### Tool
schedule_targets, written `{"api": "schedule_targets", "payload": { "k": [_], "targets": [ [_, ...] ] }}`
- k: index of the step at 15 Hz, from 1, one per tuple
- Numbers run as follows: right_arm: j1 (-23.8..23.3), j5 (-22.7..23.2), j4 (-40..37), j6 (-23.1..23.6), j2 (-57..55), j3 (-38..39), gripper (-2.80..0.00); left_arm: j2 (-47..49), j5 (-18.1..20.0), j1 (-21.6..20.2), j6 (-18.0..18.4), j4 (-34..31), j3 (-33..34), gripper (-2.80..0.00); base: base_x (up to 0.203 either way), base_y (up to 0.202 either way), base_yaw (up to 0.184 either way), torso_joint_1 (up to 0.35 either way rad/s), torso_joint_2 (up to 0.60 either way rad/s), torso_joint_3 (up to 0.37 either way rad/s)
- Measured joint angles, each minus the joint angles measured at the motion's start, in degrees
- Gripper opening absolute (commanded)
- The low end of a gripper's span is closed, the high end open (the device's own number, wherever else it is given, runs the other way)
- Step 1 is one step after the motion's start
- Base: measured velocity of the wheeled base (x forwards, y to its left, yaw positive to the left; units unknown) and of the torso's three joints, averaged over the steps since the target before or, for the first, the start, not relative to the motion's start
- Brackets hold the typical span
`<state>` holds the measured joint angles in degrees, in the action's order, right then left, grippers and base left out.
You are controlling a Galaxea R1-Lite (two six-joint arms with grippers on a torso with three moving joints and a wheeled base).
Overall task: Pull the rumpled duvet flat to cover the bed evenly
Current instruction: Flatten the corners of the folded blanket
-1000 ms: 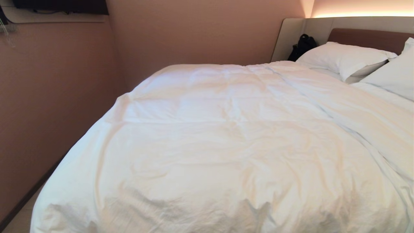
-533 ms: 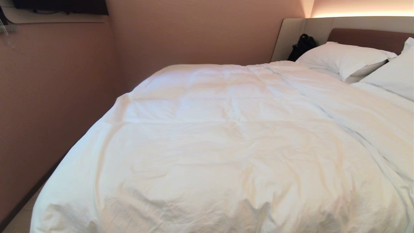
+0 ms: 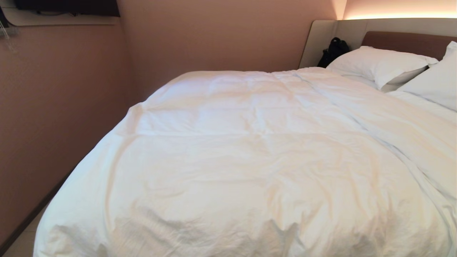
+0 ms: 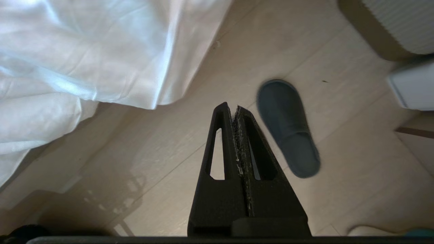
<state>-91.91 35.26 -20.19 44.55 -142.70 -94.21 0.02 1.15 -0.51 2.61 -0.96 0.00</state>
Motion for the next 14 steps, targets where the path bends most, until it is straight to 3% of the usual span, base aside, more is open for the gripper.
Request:
{"api": "schedule_targets", "payload": {
  "k": [9,14],
  "targets": [
    [-0.68,1.26,-0.48,-1.67,-1.13,0.54,-2.80,0.00,-0.01,0.00,0.01,0.00,0.00,-2.80,0.000,0.000,0.000,0.000,0.00,0.000],
    [-1.51,5.35,-4.97,-2.26,-1.47,-0.96,-2.80,0.00,0.00,0.00,0.02,0.00,0.00,-2.80,0.000,0.000,0.000,0.000,0.00,0.000]
  ]
}}
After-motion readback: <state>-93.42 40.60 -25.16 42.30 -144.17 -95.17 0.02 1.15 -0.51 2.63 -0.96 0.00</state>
